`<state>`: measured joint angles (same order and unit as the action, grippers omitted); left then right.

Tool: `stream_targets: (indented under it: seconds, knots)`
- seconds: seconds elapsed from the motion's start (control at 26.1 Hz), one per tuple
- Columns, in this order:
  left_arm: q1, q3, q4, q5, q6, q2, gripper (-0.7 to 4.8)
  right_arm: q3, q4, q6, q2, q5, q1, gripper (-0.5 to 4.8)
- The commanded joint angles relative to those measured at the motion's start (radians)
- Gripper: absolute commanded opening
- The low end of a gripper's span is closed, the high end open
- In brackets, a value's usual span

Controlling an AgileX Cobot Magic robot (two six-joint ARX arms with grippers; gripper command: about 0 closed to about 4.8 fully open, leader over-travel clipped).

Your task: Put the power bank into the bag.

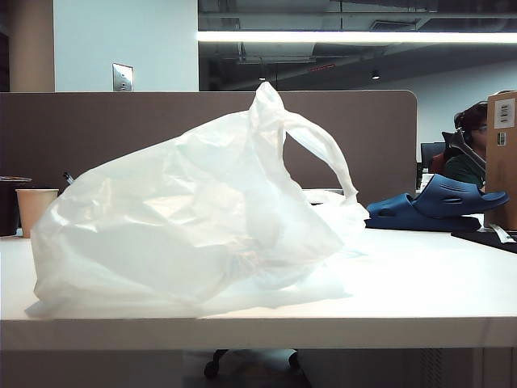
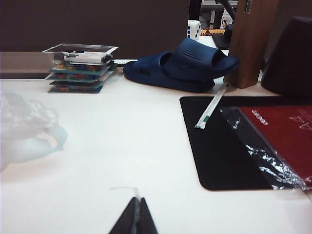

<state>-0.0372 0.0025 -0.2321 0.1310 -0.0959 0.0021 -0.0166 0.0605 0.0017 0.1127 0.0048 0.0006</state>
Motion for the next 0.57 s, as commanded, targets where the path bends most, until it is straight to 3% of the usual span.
stream_targets:
  seconds: [0.04,0.57]
  knots:
    - [0.001,0.005,-0.009,0.005,0.002,0.0,-0.06,0.007,0.015,-0.003,-0.001,0.004,0.0,-0.01]
    - [0.001,0.005,-0.009,0.004,0.002,0.0,-0.06,0.007,0.019,-0.003,-0.001,0.003,0.0,-0.01]
